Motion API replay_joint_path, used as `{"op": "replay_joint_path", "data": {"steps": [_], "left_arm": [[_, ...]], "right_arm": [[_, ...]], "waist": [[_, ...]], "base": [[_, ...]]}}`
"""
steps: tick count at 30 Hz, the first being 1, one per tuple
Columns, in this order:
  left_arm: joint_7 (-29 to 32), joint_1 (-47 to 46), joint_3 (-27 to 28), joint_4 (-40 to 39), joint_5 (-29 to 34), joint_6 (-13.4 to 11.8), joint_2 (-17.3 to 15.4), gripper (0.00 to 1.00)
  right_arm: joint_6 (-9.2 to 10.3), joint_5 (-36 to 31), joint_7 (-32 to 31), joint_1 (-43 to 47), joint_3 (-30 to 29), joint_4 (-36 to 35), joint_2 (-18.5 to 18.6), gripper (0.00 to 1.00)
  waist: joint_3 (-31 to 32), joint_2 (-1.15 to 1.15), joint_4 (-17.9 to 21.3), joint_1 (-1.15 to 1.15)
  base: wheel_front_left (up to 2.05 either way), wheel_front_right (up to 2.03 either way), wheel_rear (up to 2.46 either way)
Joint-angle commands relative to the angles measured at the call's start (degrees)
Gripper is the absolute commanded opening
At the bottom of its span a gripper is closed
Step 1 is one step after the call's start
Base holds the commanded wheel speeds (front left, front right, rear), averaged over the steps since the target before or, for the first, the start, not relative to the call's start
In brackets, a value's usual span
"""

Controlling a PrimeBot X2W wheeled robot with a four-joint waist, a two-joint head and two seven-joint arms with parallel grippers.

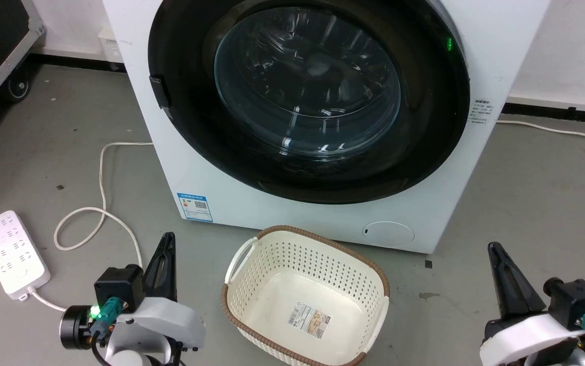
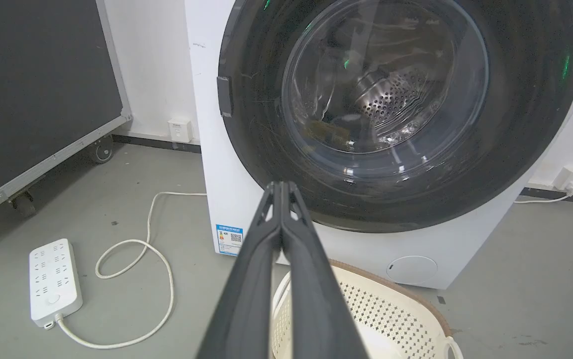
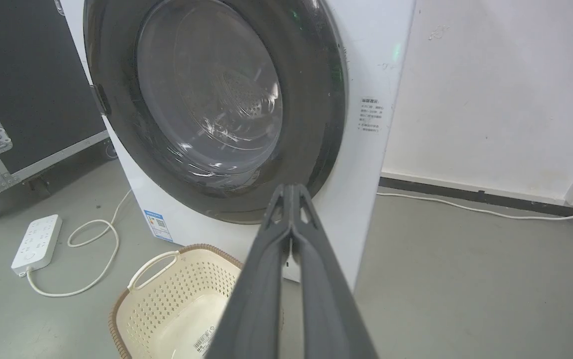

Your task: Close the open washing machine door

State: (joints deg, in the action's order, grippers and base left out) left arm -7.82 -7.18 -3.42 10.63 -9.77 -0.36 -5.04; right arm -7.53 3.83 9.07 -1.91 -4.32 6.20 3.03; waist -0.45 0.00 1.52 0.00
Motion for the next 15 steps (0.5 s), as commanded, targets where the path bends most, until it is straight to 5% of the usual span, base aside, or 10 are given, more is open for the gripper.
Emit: {"op": "replay_joint_path", "data": {"steps": [1, 15], "left_arm": [[0.34, 0.92, 0.19, -0.55, 0.61, 0.13, 0.11, 0.00], [1.75, 2.10, 0.80, -2.45, 2.34, 0.17, 0.50, 0.00]], "right_arm": [[0.02, -0.49, -0.55, 0.72, 0.24, -0.62, -0.06, 0.00], [0.02, -1.12, -2.16, 0.94, 1.01, -1.67, -0.08, 0.00]], "waist": [[0.01, 0.00, -0.03, 0.00], [0.09, 0.00, -0.31, 0.00]], "base": [[0.00, 0.00, 0.00], [0.00, 0.00, 0.00]]}}
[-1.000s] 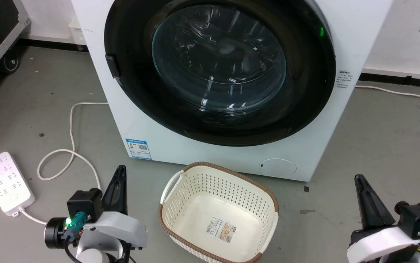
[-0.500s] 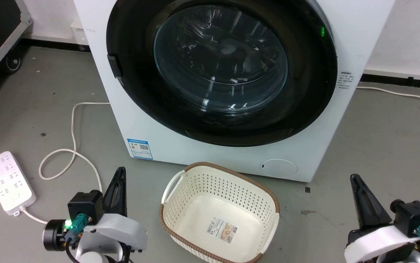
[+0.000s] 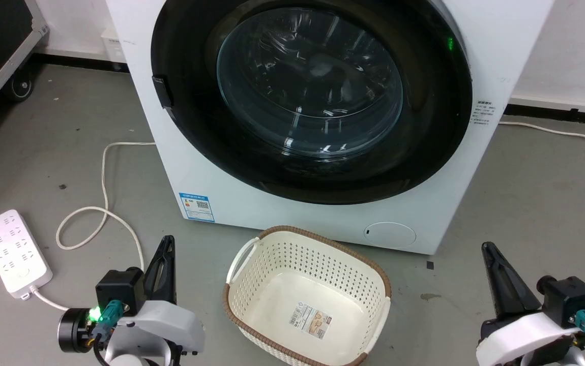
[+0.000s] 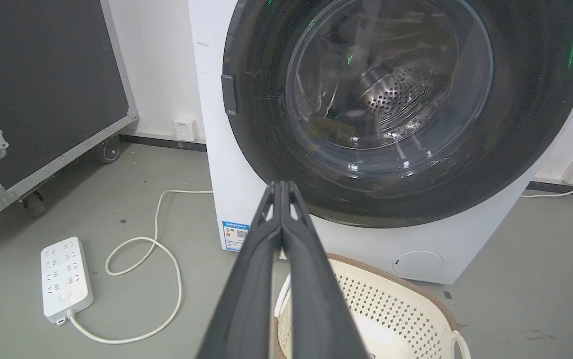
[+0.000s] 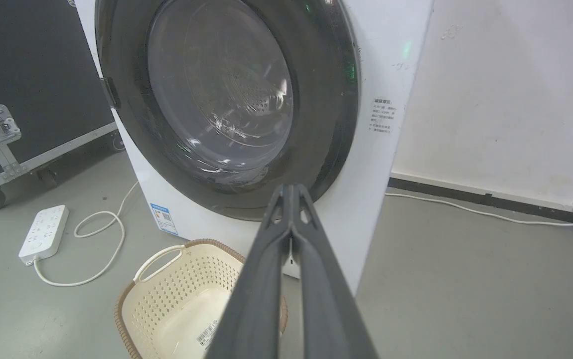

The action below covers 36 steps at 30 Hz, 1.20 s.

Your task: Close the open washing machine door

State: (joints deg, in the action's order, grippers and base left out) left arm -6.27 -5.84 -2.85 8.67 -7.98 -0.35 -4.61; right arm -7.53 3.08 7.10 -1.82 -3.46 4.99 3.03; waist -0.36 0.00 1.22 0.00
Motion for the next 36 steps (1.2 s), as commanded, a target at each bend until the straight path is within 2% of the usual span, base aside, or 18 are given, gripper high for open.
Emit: {"op": "replay_joint_path", "data": {"steps": [1, 36], "left_arm": [[0.30, 0.84, 0.27, -0.64, 0.68, 0.17, 0.10, 0.00], [3.83, 3.80, 1.80, -5.39, 5.00, 0.27, 1.06, 0.00]], "right_arm": [[0.02, -0.42, -0.31, 0.86, 0.20, -0.54, -0.08, 0.00], [0.03, -1.99, -4.33, 1.43, 2.13, -3.18, -0.12, 0.00]], "waist": [[0.01, 0.00, -0.03, 0.00], [0.22, 0.00, -0.73, 0.00]], "base": [[0.00, 0.00, 0.00], [0.00, 0.00, 0.00]]}}
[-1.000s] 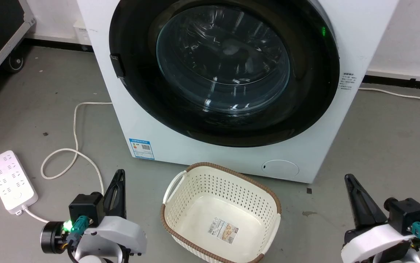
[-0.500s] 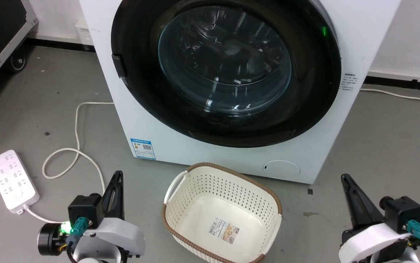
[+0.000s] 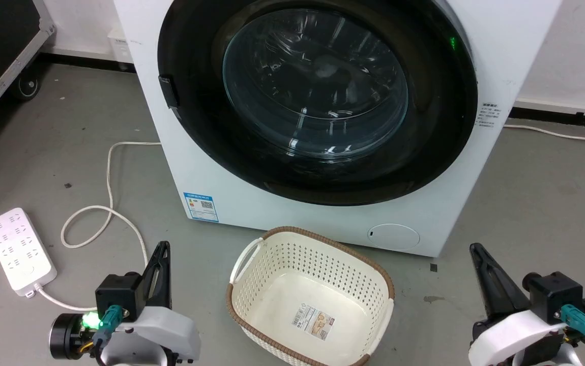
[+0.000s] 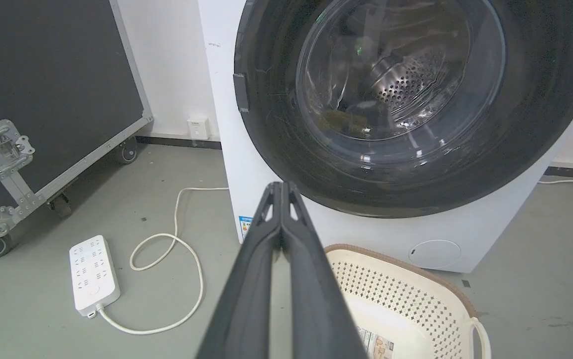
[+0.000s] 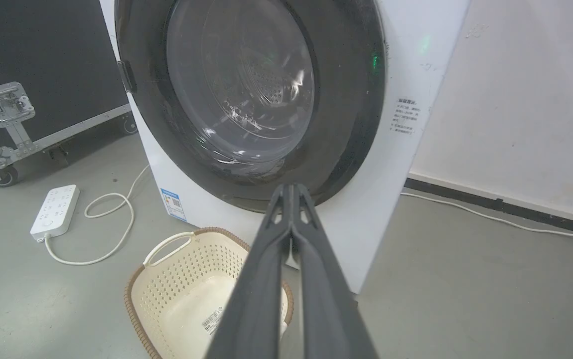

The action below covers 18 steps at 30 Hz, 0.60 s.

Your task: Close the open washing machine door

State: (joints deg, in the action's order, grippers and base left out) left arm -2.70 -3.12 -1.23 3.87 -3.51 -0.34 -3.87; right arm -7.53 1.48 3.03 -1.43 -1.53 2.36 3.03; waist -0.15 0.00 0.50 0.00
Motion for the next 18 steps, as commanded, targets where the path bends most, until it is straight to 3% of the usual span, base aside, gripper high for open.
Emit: {"op": "replay_joint_path", "data": {"steps": [1, 18], "left_arm": [[0.36, 1.16, 0.22, -0.73, 0.65, 0.27, 0.36, 0.00], [1.98, 2.51, 0.91, -2.90, 2.63, 0.31, 0.80, 0.00]], "right_arm": [[0.03, -0.44, -0.37, 1.05, 0.26, -0.61, -0.12, 0.00], [0.04, -1.16, -2.21, 1.31, 1.14, -1.82, -0.14, 0.00]], "waist": [[0.01, 0.00, -0.04, 0.00], [0.11, 0.00, -0.36, 0.00]], "base": [[0.00, 0.00, 0.00], [0.00, 0.00, 0.00]]}}
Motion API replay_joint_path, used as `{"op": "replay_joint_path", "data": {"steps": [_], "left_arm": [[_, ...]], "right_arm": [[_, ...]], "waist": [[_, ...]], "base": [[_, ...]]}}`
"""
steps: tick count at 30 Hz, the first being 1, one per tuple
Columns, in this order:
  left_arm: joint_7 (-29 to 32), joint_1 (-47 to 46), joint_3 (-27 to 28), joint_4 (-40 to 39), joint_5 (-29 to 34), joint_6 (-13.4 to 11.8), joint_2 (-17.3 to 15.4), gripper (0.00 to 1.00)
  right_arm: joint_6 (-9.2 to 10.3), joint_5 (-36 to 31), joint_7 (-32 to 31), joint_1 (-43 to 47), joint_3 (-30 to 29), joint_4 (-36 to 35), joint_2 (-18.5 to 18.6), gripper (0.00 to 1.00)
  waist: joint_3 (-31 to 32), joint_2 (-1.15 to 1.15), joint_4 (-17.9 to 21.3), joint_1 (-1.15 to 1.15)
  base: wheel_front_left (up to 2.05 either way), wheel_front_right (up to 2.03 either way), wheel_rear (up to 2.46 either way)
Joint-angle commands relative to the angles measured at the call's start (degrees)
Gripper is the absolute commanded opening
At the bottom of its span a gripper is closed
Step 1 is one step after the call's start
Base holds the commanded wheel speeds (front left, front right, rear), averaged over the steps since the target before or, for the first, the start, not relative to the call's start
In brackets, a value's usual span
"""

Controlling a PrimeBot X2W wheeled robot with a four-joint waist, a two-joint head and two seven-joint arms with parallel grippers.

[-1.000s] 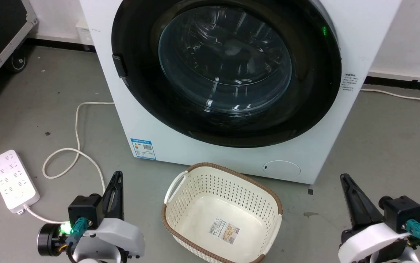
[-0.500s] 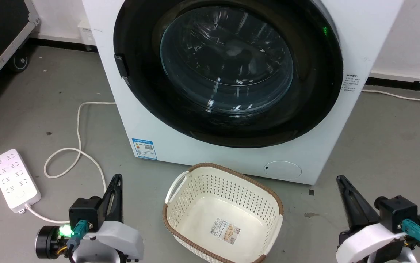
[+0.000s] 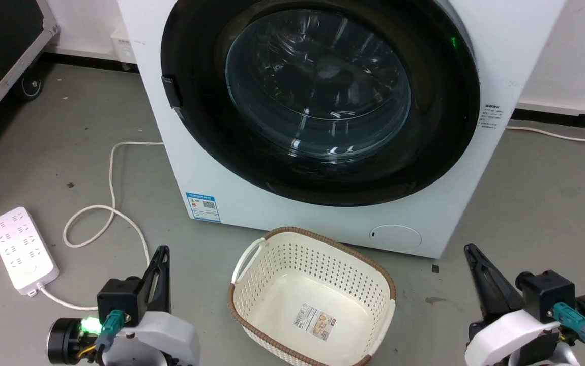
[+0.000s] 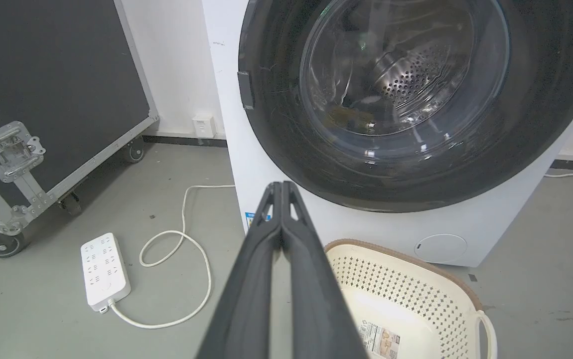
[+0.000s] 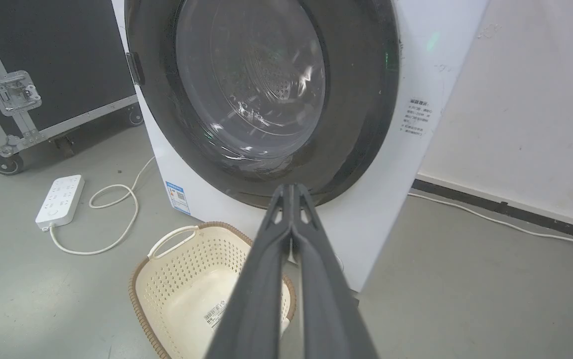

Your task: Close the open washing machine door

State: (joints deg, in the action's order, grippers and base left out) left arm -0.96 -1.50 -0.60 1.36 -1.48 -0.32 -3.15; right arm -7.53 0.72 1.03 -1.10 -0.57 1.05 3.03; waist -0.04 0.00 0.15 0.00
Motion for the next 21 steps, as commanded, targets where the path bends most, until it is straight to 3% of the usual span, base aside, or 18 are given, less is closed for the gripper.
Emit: {"op": "replay_joint_path", "data": {"steps": [1, 21], "left_arm": [[0.34, 0.98, 0.33, -0.52, 0.72, 0.31, 0.10, 0.00], [0.96, 1.50, 0.60, -1.36, 1.48, 0.32, 0.27, 0.00]], "right_arm": [[0.04, -0.44, -0.32, 1.00, 0.23, -0.59, -0.14, 0.00], [0.04, -0.72, -1.03, 1.10, 0.57, -1.05, -0.15, 0.00]], "waist": [[0.01, 0.00, -0.02, 0.00], [0.04, 0.00, -0.15, 0.00]], "base": [[0.00, 0.00, 0.00], [0.00, 0.00, 0.00]]}}
